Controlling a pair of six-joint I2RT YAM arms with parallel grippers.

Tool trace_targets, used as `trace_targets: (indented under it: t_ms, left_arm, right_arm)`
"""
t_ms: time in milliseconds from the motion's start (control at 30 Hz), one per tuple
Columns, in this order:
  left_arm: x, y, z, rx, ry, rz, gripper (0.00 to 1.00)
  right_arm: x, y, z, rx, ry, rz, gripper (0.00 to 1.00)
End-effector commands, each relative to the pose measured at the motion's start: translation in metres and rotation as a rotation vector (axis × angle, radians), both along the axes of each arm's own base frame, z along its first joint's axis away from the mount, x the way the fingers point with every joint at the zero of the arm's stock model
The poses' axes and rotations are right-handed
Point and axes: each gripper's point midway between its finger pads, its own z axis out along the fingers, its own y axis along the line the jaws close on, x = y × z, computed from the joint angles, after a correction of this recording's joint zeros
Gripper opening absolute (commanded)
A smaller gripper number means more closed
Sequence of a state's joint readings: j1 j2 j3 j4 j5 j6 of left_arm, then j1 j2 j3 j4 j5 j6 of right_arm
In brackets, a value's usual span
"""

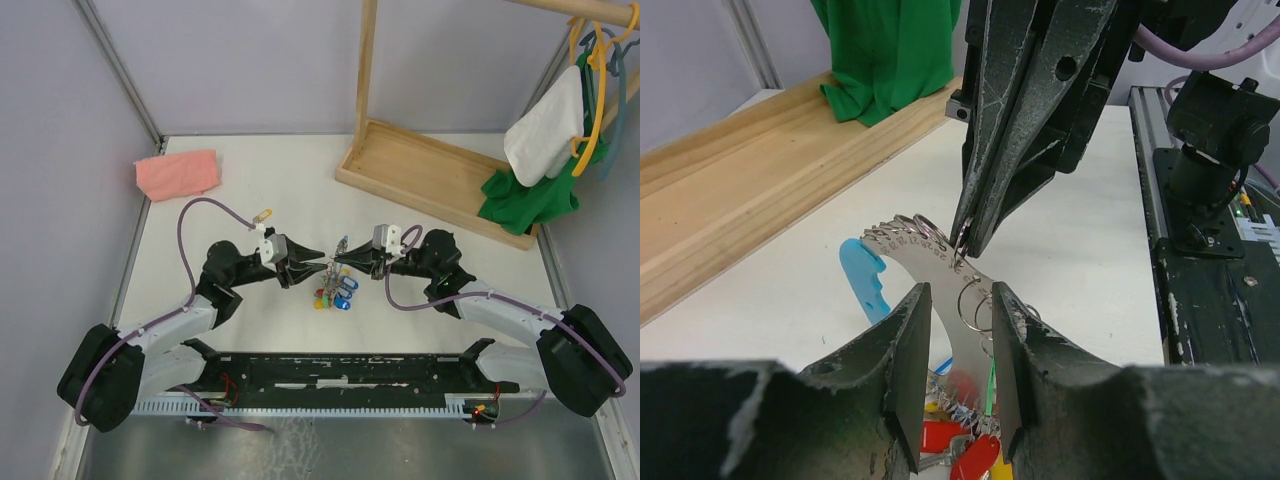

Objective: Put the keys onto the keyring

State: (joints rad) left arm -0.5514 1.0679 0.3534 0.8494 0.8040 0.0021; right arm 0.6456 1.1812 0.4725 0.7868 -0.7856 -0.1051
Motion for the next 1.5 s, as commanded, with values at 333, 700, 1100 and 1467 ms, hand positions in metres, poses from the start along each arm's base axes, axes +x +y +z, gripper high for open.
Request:
trace_targets:
  t_ms: [333,700,1100,1467]
  left_arm:
    - [0.0,-0.008,0.022,-0.067,-0.01,-0.06,0.34]
    - [-0.008,-0.011,0.024,-0.066,-0.019,-0.117,0.28]
    - [-0.009,-0.015,0.024,-0.059,-0.01,-0.148,0.22]
    - [-0.006,-0.012,0.016,0.023,-0.004,-0.118,0.03]
  right_arm:
    - [-0.012,0.0,0.033,0.073,-0.115,0.065,0.01]
    - [-0.015,0.002,0.033,0.067,-0.11,0.091,0.01]
    - [-0.017,0.003,0.037,0.074,-0.105,0.104,0.01]
    - [-0.015,-0.003,0.034,0.002,-0.055,0.062,0.17]
